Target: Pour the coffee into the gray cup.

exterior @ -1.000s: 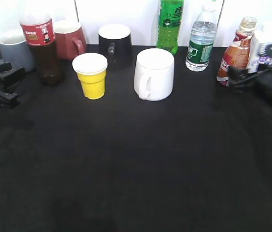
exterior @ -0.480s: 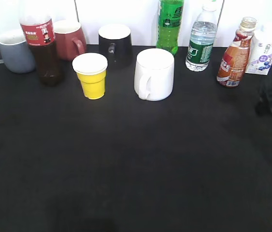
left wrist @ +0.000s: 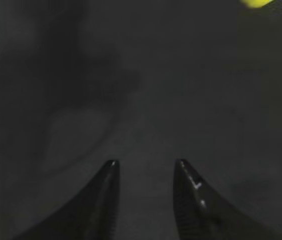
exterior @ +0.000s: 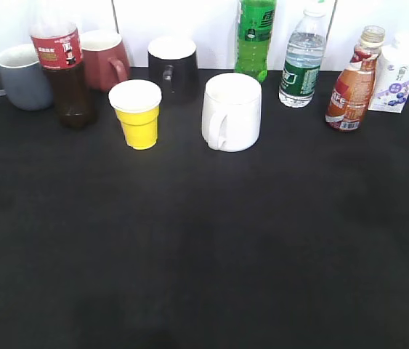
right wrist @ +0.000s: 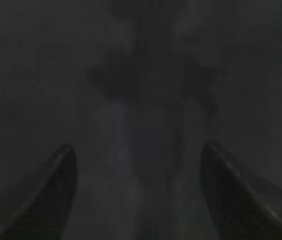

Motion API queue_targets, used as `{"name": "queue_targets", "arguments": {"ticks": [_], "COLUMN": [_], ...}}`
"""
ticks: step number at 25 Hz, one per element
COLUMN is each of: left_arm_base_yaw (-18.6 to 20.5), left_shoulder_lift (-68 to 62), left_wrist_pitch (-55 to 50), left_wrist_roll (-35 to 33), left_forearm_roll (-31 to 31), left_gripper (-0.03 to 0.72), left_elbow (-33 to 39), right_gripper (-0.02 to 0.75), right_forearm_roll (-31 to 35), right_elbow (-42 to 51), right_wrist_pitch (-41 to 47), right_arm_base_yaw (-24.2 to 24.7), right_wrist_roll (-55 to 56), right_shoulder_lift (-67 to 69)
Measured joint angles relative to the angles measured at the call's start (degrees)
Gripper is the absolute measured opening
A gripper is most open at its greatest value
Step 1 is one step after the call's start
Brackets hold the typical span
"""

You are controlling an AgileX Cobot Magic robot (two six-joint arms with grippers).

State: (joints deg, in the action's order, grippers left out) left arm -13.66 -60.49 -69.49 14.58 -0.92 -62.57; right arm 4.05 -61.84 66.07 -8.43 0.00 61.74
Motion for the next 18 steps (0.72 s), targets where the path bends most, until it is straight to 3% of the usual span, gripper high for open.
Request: {"name": "queue_targets", "arguments": {"ticks": [5, 11, 14, 18], "left_arm_base_yaw": [0.00, 0.00, 0.00, 0.00], "left_shoulder_lift": [20.46, 40.66, 45.27, 45.40], "left_wrist_pitch": [-0.29, -0.41, -0.70, 0.39], "left_wrist_roll": [-2.31, -3.27, -5.04, -7.69], "left_forearm_roll": [-0.02, -0.23, -0.23, -0.23], "left_gripper": [0.278, 0.243, 0.243, 0.288], "left_elbow": [5.59, 18.54, 26.52, 29.75], "right_gripper": [0.594, 0.592, 0.592, 0.592], "right_forearm_roll": [0.05, 0.05, 0.05, 0.05], "right_elbow": [1.57, 15.00, 24.22, 30.99], "right_wrist_pitch": [3.28, 3.33, 3.33, -0.75], "right_arm_base_yaw": [0.00, 0.00, 0.00, 0.00], "right_wrist_roll": [-0.34, 0.00, 0.00, 0.00], "right_shoulder_lift": [-18.28, -40.19, -45.94, -46.80]}}
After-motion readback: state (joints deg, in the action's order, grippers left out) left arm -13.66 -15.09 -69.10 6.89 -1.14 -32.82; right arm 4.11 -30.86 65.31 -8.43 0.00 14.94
